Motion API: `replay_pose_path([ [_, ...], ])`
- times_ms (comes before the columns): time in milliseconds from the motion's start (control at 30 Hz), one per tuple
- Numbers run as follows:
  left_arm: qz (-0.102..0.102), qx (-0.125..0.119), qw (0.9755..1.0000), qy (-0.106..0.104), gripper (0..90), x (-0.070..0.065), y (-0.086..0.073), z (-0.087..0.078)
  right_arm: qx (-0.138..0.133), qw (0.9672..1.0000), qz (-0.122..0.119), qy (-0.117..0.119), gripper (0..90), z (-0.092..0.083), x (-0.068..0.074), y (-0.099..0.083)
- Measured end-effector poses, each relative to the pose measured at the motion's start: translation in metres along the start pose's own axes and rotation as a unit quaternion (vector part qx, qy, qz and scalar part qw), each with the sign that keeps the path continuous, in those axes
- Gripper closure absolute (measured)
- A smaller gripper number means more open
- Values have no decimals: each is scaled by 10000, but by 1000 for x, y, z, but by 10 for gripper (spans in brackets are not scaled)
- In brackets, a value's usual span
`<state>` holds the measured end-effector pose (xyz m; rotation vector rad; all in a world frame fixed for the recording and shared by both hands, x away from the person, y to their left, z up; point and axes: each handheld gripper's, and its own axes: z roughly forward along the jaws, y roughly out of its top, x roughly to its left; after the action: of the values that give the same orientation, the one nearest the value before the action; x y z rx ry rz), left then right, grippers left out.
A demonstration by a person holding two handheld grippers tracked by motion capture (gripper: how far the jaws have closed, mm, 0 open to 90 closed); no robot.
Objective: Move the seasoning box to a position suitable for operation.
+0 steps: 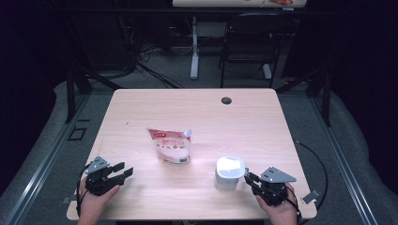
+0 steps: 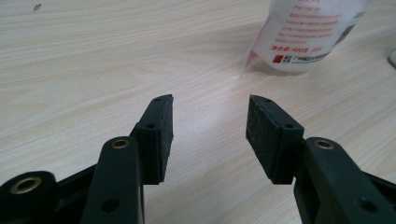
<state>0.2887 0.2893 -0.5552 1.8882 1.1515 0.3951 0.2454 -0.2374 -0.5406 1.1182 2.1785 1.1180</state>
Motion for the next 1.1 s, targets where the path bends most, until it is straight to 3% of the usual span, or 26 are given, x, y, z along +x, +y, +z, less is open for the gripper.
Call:
replay_pose_path([
  [200, -15, 12, 10000, 75, 516, 0, 0, -1, -142, 9999, 86, 32, 710, -9, -2, -1],
  [433, 47, 48, 10000, 58, 516, 0, 0, -1, -395, 9986, 358, 3, 649, -18, -8, 0],
  [567, 54, 60, 10000, 46, 515, -1, 1, 1, -367, 9985, 376, -141, 628, -16, -11, 0],
  [700, 41, 64, 10000, 32, 515, -1, 0, 1, -482, 9978, 424, -142, 630, -18, -16, 3],
  [867, 32, 59, 10000, -28, 514, -1, 0, 0, -411, 9977, 528, -127, 619, -16, -22, 6],
  [900, 12, 29, 10000, -46, 513, -1, 0, 0, -370, 9976, 548, -225, 592, -17, -24, 9],
  [967, 3, -16, 10000, -36, 511, -2, 0, 0, -389, 9974, 600, -122, 555, -18, -28, 14],
  [1100, -6, -19, 10000, -4, 503, -3, 0, 0, -400, 9975, 562, -153, 538, -19, -29, 22],
])
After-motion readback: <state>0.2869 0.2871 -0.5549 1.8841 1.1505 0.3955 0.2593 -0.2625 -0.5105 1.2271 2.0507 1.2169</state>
